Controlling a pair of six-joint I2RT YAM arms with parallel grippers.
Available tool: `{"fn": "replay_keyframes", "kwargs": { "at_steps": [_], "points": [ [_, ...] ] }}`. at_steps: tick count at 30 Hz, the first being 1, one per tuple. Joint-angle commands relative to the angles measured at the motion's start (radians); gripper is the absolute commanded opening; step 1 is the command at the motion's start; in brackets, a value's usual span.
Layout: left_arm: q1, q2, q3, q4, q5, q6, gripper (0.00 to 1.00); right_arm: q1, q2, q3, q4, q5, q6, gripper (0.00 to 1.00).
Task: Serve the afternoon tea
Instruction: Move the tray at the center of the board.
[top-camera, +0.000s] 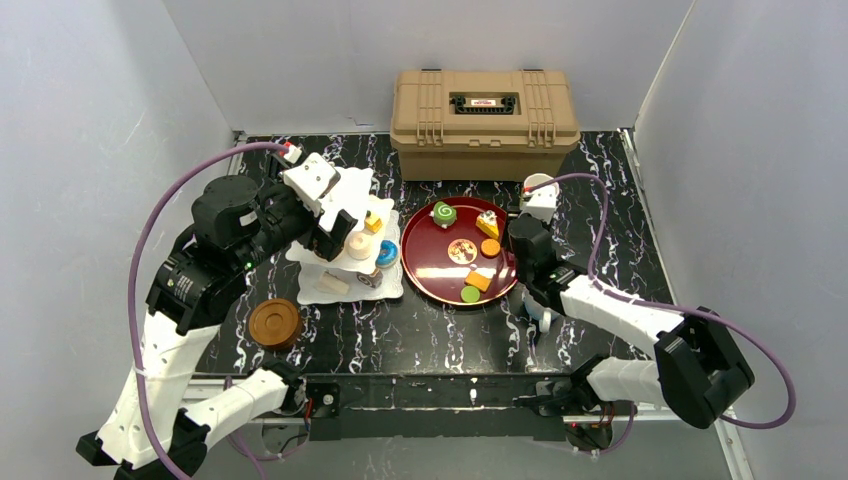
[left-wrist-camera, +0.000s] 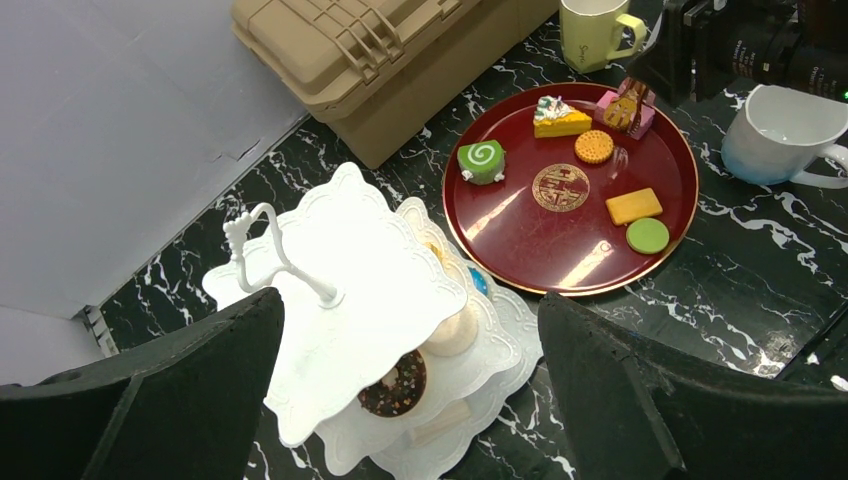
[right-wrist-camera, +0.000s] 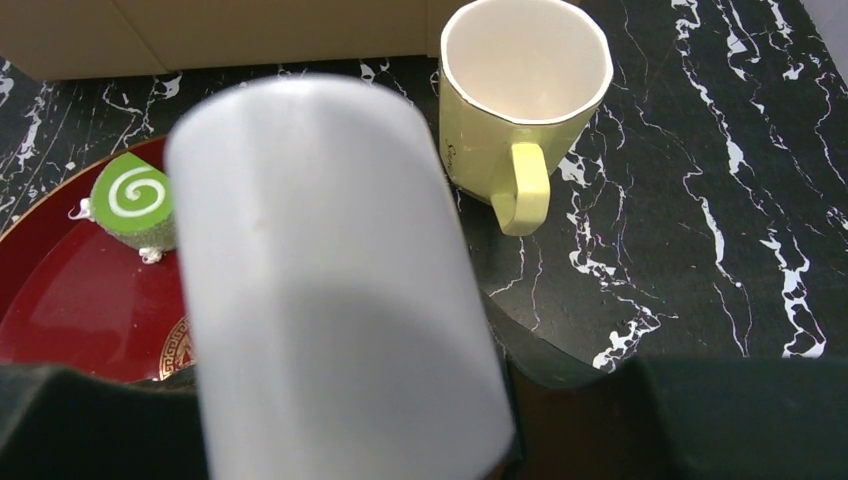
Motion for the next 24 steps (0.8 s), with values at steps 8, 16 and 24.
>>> {"fn": "replay_keyframes", "kwargs": {
  "at_steps": [8,16,24],
  "points": [
    [0.002,-0.008,0.018,0.001,-0.03,0.004,0.96,-0.005,0.013,0.015,0.068,0.025,0.019,0.44],
    [0.002,-0.021,0.014,0.096,-0.179,0.125,0.97,-0.004,-0.082,0.093,0.056,-0.063,-0.054,0.22],
    [0.002,-0.016,0.015,0.105,-0.169,0.11,0.97,0.047,-0.007,0.407,-0.151,-0.28,-0.084,0.18]
  ]
}}
